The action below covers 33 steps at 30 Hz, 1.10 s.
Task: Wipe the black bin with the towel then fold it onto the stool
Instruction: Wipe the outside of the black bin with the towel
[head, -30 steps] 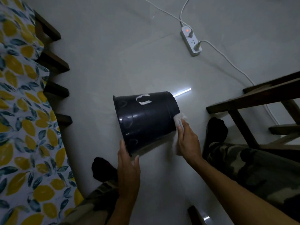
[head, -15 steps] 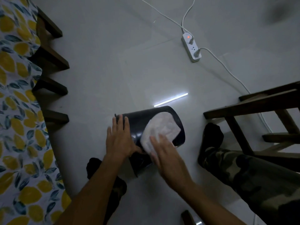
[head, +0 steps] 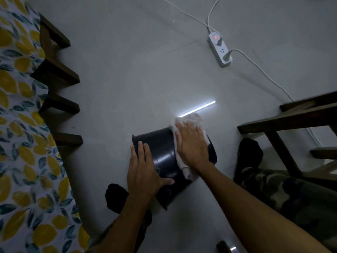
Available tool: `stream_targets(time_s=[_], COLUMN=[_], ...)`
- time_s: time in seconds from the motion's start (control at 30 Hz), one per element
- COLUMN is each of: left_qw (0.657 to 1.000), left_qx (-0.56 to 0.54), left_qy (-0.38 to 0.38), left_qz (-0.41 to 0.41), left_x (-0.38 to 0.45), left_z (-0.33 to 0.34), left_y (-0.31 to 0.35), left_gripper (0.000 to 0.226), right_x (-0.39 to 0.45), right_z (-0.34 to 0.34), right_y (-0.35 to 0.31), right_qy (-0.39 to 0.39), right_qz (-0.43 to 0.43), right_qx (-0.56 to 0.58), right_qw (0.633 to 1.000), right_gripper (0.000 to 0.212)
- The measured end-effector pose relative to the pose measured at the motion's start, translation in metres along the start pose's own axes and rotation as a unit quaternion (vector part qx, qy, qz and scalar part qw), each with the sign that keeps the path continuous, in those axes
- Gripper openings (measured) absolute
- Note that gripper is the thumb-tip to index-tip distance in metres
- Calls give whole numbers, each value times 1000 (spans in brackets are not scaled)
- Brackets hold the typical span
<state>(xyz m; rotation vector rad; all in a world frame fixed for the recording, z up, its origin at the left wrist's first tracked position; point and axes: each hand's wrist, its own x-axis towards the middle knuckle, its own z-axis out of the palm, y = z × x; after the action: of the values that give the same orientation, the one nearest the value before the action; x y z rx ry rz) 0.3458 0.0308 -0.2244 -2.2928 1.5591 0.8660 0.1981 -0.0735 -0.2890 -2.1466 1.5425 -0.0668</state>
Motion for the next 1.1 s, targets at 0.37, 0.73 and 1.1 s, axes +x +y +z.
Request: stream_targets(time_s=[0.37,0.73,1.1], left_qw=[998,997,998], left_qx=[-41,-35,-24], left_qy=[54,66,58], left_qz=[0,-37,-28], left_x=[-27,-38,-41], left_z=[30,33,46], left_y=[9,23,20], left_gripper=[162,162,162], right_x=[-95,-21,-12], right_z=[21,-11,2], right_y=[-6,60,-3], right_qy=[-76,35,-37], right_qz=[-168,45,-123], right_qx=[-27,-11,10], right_qw=[983,998,992], right_gripper=[61,47,39])
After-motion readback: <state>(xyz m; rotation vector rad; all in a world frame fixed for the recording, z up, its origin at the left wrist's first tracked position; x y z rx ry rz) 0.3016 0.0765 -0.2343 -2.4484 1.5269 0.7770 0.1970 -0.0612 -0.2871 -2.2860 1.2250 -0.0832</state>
